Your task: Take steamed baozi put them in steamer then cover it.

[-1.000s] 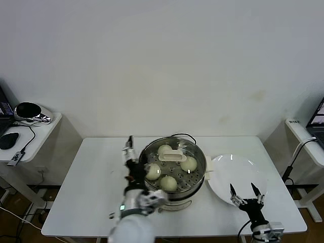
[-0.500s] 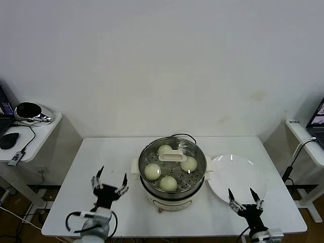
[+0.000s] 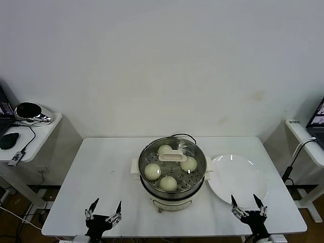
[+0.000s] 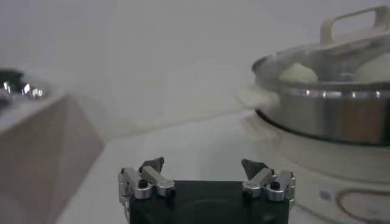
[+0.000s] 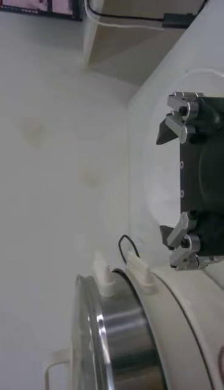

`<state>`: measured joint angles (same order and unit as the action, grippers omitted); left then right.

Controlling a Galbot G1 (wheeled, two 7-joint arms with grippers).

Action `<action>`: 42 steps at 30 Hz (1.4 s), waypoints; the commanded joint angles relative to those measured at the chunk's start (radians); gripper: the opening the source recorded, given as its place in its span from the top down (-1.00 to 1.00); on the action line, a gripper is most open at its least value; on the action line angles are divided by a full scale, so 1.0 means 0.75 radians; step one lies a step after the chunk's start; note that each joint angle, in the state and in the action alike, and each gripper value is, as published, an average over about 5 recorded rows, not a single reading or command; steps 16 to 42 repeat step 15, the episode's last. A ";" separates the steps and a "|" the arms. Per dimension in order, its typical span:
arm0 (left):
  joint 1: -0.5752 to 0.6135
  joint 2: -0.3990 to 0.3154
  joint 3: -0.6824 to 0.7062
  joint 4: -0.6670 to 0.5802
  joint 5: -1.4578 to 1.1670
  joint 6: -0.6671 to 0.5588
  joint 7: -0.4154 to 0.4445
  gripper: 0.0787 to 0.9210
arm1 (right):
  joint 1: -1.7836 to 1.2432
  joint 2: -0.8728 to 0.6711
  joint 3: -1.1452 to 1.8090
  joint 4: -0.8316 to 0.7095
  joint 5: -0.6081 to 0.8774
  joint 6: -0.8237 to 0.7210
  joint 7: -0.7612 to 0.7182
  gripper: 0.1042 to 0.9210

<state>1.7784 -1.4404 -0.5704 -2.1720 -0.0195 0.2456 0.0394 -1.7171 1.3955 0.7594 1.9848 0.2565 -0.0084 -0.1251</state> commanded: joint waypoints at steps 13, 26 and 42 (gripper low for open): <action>0.131 -0.039 -0.047 -0.112 -0.046 -0.048 0.042 -0.77 | -0.075 -0.019 0.008 0.109 -0.050 -0.090 -0.040 -0.76; 0.130 -0.039 -0.051 -0.110 -0.044 -0.049 0.044 -0.77 | -0.074 -0.018 0.008 0.108 -0.050 -0.091 -0.042 -0.76; 0.130 -0.039 -0.051 -0.110 -0.044 -0.049 0.044 -0.77 | -0.074 -0.018 0.008 0.108 -0.050 -0.091 -0.042 -0.76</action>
